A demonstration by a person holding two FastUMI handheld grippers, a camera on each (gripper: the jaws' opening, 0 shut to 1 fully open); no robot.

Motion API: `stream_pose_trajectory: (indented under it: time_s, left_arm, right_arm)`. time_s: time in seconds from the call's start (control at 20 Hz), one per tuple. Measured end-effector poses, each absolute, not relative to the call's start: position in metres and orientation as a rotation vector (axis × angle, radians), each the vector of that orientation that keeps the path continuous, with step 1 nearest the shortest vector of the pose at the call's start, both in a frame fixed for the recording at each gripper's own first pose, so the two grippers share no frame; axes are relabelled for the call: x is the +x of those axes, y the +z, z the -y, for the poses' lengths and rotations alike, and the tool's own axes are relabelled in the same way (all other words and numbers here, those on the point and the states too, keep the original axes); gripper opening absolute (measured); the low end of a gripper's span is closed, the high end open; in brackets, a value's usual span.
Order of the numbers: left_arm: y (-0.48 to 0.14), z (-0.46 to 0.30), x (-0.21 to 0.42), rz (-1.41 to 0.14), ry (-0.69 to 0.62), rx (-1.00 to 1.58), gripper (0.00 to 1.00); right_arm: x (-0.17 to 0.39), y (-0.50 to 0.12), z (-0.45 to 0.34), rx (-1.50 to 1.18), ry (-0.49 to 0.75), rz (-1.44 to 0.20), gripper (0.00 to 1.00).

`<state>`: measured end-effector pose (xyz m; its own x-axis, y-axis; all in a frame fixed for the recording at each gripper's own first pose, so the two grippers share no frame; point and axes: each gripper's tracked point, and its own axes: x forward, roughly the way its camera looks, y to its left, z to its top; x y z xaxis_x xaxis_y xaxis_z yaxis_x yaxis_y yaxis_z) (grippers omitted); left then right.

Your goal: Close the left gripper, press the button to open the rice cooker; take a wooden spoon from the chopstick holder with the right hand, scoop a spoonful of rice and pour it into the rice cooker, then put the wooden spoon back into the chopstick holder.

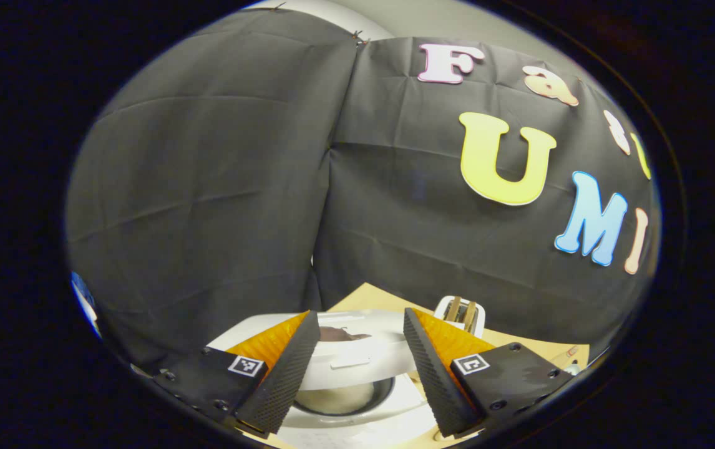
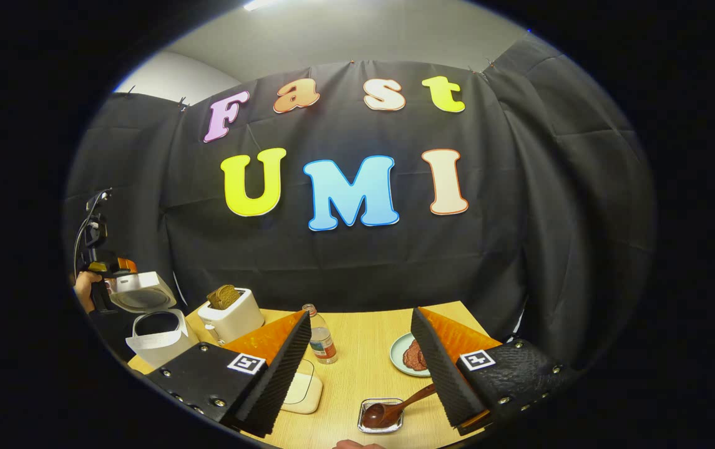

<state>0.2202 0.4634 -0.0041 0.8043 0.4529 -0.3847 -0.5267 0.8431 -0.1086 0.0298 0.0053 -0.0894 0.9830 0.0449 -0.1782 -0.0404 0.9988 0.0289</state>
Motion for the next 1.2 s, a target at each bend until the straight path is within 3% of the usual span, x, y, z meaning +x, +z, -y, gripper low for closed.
stream_pose_trajectory:
  time_s: [0.15,0.3,1.2]
  left_arm:
    - [-0.006,-0.463,0.219,-0.385,0.514,-0.216,0.96]
    - [-0.018,-0.464,0.220,-0.403,0.513,-0.212,0.90]
    - [-0.046,-0.454,0.196,-0.592,0.518,-0.184,0.93]
  right_arm:
    - [0.026,-0.090,-0.006,0.020,0.050,-0.178,0.98]
    - [0.022,-0.090,-0.007,0.021,0.051,-0.182,0.98]
    - [0.016,-0.088,-0.003,0.044,0.034,-0.185,0.98]
